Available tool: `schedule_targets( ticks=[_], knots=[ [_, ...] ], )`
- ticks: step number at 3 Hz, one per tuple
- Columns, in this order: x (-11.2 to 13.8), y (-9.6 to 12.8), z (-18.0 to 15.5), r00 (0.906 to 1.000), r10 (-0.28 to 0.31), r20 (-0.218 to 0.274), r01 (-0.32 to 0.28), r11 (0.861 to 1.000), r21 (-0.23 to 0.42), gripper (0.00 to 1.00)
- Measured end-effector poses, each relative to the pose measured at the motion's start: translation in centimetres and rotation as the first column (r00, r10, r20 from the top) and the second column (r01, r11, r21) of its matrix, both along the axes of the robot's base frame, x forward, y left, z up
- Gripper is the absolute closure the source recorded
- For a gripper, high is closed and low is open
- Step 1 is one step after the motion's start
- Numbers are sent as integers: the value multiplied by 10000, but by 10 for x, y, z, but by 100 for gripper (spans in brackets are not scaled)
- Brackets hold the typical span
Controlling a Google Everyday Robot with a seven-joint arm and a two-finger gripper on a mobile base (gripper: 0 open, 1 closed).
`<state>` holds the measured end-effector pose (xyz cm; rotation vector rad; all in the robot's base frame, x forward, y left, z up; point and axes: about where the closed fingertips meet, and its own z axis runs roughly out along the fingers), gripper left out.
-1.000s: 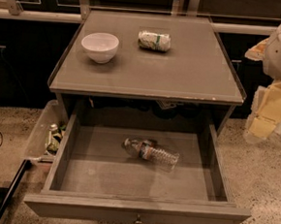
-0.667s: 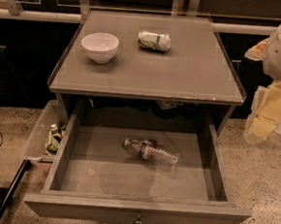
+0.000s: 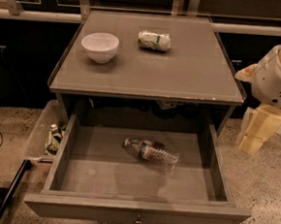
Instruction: Pick water bottle from top drawer and place on counter
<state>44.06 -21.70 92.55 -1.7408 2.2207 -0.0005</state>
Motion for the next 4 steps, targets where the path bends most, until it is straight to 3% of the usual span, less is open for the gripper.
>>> schedule_targets(
  ticks=[2, 3, 4],
  knots=[
    [17, 2, -89, 9977, 269, -621, -214, 9960, 870, 0],
    [17, 3, -90, 9977, 266, -623, -211, 9959, 875, 0],
    [25, 15, -126, 9973, -81, -731, 191, 9884, 1509, 0]
  ],
)
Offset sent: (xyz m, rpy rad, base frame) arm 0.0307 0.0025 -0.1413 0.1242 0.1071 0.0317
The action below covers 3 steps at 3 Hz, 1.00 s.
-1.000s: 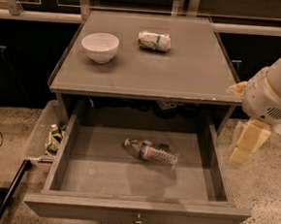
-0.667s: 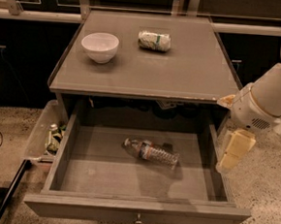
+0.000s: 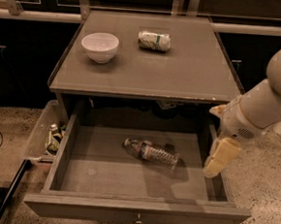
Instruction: Pick water bottle from top drawer and place on counter
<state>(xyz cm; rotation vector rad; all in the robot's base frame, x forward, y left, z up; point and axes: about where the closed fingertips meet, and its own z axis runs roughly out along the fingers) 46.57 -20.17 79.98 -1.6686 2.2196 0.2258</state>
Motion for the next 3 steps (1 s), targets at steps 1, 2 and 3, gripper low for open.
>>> schedule_targets(
  ticks=[1, 2, 3],
  knots=[
    [17, 31, -72, 9990, -216, -402, 246, 9968, 764, 0],
    [33, 55, -119, 9985, -206, -507, 271, 9908, 1323, 0],
    [46, 78, -154, 9995, -77, -299, 117, 9909, 1339, 0]
  ],
)
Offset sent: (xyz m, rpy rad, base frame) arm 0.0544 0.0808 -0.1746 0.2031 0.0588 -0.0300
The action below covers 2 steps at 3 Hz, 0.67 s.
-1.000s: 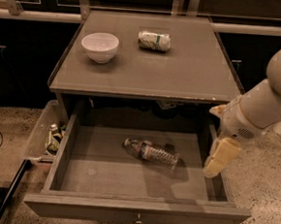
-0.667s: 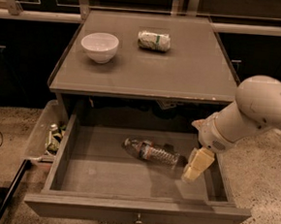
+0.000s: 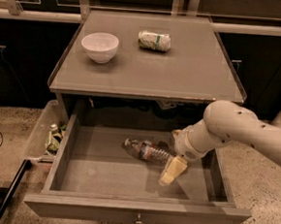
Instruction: Pick water bottle from top drawer and place on counter
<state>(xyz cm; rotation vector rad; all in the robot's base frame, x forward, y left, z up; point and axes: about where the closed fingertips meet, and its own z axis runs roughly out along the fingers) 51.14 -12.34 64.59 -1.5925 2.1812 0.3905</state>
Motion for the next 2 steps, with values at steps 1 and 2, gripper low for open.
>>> schedule_targets(
  ticks=[1, 2],
  knots=[
    [7, 1, -25, 9971, -473, 602, 496, 9980, -390, 0],
    [13, -4, -42, 9889, -1077, 1025, 1134, 9922, -519, 0]
  ],
)
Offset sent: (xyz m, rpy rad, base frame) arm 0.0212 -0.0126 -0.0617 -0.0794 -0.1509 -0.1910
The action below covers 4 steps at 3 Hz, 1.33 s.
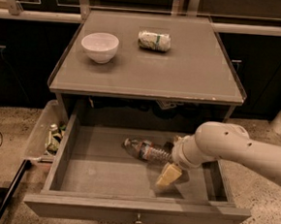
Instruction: Pick water bottle from top drawer and place on counter
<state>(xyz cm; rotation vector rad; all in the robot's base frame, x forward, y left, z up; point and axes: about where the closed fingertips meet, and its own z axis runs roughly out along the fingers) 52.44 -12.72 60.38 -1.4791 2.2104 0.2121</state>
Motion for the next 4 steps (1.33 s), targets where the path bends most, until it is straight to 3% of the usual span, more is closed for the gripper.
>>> schedule_targets(
  ticks=[3, 4],
  knots=[
    [3, 1, 1, 9999, -86, 113, 85, 10000, 46, 64],
    [-23, -5, 6, 9995, -76, -291, 77, 10000, 63, 88]
  ],
)
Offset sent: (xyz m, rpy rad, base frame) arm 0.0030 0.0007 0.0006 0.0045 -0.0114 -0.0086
